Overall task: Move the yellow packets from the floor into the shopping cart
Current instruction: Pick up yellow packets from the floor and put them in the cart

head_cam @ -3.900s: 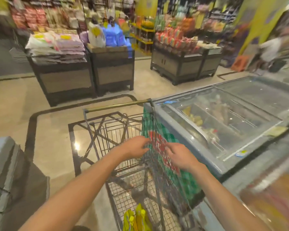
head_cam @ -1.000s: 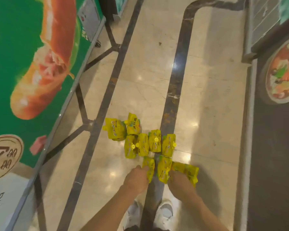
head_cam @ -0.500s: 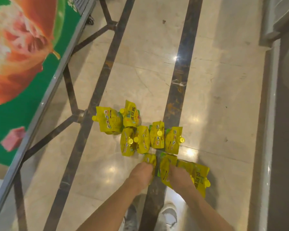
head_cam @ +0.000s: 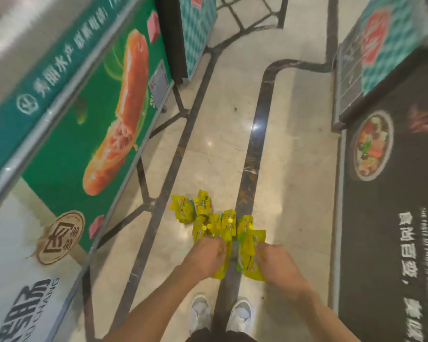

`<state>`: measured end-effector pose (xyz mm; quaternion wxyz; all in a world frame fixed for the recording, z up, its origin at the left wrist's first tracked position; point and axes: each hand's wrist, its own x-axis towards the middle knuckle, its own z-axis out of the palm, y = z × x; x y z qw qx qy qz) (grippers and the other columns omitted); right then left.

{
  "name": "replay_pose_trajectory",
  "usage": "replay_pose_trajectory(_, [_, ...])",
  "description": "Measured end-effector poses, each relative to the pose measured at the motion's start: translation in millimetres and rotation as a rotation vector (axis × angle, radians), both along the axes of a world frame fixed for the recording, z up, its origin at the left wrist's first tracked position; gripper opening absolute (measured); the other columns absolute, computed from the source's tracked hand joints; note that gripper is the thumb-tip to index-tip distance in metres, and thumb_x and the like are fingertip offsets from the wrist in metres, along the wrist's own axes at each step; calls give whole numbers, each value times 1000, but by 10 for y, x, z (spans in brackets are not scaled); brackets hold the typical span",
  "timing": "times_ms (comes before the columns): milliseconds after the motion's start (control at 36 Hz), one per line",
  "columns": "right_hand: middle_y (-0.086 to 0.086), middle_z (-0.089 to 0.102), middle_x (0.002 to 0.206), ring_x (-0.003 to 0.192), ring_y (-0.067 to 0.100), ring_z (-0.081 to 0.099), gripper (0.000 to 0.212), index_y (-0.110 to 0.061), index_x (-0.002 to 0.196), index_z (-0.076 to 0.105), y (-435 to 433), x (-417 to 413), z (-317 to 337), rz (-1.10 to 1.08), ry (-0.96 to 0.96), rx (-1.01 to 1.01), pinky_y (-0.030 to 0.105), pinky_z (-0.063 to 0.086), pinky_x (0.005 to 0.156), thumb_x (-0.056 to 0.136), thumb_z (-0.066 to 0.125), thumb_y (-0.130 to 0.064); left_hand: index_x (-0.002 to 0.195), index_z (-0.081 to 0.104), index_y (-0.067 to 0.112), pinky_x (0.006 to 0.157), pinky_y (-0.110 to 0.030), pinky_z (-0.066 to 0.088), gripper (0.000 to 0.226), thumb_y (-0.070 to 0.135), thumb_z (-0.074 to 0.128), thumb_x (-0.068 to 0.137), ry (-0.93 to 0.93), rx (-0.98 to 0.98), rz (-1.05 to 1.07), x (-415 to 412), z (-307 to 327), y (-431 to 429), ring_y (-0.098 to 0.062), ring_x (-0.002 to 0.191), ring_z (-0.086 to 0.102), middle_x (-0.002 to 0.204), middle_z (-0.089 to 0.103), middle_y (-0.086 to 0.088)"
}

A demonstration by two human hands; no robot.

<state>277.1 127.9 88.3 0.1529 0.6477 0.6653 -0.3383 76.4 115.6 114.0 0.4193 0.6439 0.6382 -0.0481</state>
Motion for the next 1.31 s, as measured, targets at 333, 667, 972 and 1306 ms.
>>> replay_pose_trajectory(333, [17,70,96,94,39,63,25,-19,93,64,146,-130,3043,81,94,300,39,50,78,91,42,-32,90,70,29,71,-31,54,16,29,55,89,40,233,-40,-392,2914,198,-27,81,69,91,73,-10])
replay_pose_trajectory(667, [14,69,89,85,34,61,25,-15,93,65,186,-468,4818,122,185,592,37,49,69,89,43,-27,97,73,21,81,-30,49,21,27,54,91,119,485,0,-608,4762,134,-17,85,60,99,70,-3])
replay_pose_trajectory(972, [8,66,84,77,26,56,19,-16,82,57,205,-699,5090,260,314,699,33,42,66,93,45,-26,94,75,14,89,-36,45,24,25,54,93,131,504,166,-740,4986,-178,-1,66,53,91,71,1])
replay_pose_trajectory(1306, [6,63,75,71,24,58,23,-14,79,56,-83,-1046,5122,599,474,654,36,41,61,94,44,-27,104,72,11,54,-16,39,21,22,56,95,153,538,505,-770,4960,-1038,-11,74,57,103,70,0])
